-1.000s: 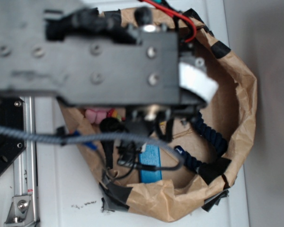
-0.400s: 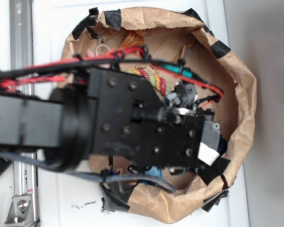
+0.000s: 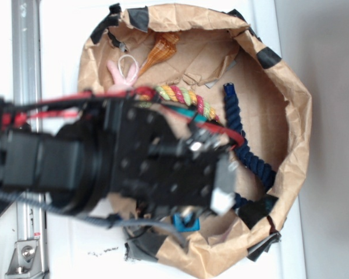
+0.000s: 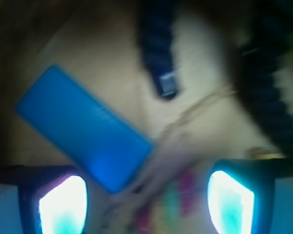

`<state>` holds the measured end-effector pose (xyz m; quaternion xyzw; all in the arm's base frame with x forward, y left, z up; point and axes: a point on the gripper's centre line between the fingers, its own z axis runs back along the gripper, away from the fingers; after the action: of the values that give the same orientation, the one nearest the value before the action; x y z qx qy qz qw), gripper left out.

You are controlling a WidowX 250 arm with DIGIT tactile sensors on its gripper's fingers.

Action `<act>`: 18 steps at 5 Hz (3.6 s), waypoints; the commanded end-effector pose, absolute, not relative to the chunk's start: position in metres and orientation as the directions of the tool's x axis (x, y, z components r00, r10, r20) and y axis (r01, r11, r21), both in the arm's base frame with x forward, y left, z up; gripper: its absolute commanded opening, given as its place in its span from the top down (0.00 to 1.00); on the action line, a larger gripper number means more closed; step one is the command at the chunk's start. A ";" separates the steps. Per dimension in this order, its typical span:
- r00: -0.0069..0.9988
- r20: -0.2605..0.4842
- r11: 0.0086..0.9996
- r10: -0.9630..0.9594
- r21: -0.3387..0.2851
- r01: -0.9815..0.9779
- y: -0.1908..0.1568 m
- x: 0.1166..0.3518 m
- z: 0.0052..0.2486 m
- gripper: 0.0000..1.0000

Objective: Grab the blue block.

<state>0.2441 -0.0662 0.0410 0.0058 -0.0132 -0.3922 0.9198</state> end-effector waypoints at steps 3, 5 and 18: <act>0.294 0.095 0.291 -0.951 -0.045 0.956 -0.097 0.249 0.045 0.00; 0.232 0.025 0.233 -0.972 0.029 0.972 -0.092 0.240 0.065 0.00; 0.930 -0.090 0.934 -0.356 -0.050 0.353 -0.062 0.257 0.070 0.00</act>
<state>0.2542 -0.0448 0.0575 -0.0155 0.0748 -0.1679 0.9828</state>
